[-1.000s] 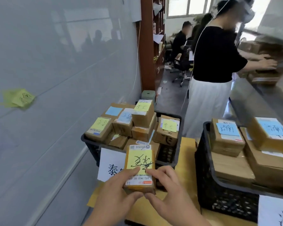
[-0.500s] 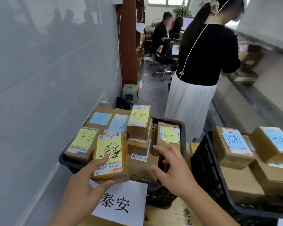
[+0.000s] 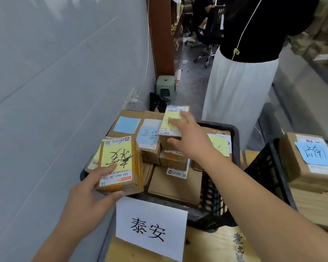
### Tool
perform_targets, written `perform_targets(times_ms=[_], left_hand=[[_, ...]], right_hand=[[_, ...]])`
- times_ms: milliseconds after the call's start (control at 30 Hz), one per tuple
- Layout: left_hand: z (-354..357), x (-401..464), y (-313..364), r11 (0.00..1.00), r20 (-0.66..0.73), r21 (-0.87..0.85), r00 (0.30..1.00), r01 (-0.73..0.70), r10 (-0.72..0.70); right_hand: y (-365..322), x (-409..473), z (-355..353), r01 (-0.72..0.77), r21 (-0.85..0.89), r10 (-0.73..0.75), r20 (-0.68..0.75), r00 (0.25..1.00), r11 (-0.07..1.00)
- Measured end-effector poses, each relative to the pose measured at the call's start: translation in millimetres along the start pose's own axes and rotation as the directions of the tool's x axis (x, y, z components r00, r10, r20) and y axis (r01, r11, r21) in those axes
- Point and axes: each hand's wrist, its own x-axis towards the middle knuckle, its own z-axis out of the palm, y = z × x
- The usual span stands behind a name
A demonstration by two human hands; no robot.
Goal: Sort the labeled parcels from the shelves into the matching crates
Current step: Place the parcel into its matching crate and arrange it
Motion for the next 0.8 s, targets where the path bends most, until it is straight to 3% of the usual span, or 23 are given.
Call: perform_targets(times_ms=[133,333,467,800], left_hand=[[0.3,16.3,-13.9,1.0,0.064,-0.019,0.998,-0.006,0.007],[-3.8,41.7,-30.0,0.992,0.229,-0.059,0.965,-0.114,0.125],[-9.9,48.9,-43.2,0.984,0.331,-0.027,0.927,-0.178,0.177],[-6.8,57.0,-49.1,0.917,0.312,0.2,0.91,-0.345,0.274]], right_hand=[[-1.9,-4.0,4.3,-0.015,0.008,0.016,-0.054,0.998,1.0],[-5.6,-71.2,7.3,-0.05,0.128,0.087,-0.298,0.95,0.991],[-22.2,-131.3,15.7,-0.038,0.094,0.076,-0.439,0.895,0.995],[-54.1,-165.8,61.3,-0.088,0.013,0.088,-0.32,0.943,0.996]])
